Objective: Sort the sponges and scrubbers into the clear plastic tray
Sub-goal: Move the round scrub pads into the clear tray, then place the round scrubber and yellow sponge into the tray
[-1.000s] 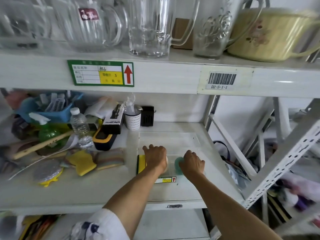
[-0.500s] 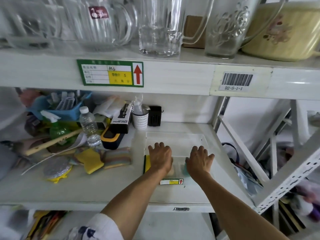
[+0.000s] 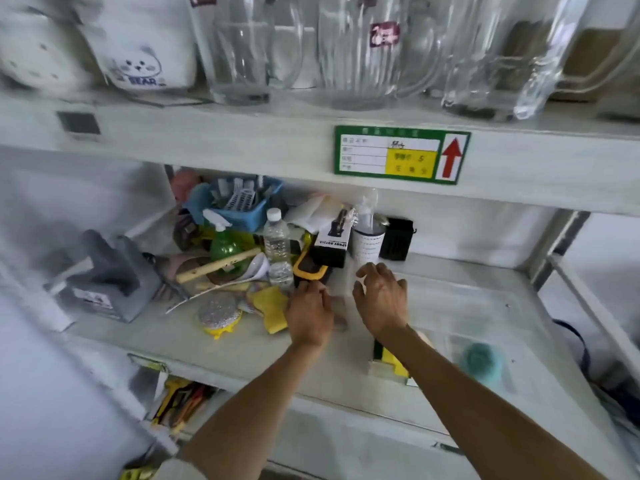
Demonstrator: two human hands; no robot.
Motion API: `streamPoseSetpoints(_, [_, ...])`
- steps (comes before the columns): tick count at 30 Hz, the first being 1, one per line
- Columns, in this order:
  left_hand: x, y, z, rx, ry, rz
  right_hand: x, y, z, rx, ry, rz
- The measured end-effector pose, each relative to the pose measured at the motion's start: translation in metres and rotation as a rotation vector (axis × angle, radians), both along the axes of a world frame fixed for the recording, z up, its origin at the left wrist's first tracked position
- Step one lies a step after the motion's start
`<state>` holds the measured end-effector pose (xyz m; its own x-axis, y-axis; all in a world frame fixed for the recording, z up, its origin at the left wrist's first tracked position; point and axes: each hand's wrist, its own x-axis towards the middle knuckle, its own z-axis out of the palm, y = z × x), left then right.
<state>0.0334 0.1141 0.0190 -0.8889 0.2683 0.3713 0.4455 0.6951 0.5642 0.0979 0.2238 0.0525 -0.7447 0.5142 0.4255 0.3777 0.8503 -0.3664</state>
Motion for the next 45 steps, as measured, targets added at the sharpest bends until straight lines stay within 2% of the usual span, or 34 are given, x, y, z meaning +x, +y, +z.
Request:
streamPoseSetpoints(6, [-0.042, -0.074, -0.018, -0.078, -0.022, 0.139, -0.039, -0.033, -0.026, -0.044, -0.208, 0.065])
streamPoseSetpoints(12, [-0.076, -0.141, -0.036, -0.059, -0.086, 0.325, -0.064, -0.053, -0.043, -0.124, -0.297, 0.046])
streamPoseSetpoints(18, [-0.105, -0.185, -0.046, -0.115, -0.353, 0.359, -0.089, -0.079, -0.045, -0.116, -0.394, 0.100])
streamPoseSetpoints(23, [-0.126, -0.191, -0.050, -0.255, -0.474, 0.329, -0.113, -0.101, -0.052, -0.110, -0.500, 0.141])
streamPoseSetpoints(35, [-0.143, -0.157, -0.060, -0.479, -0.375, 0.297, -0.136, -0.119, -0.066, -0.095, -0.607, 0.057])
streamPoseSetpoints(39, [-0.143, -0.155, -0.065, -0.416, -0.382, 0.353, -0.134, -0.121, -0.062, -0.103, -0.630, 0.059])
streamPoseSetpoints(45, [-0.136, -0.158, -0.060, -0.046, -0.503, 0.430, -0.125, -0.120, -0.061, -0.284, -0.533, 0.062])
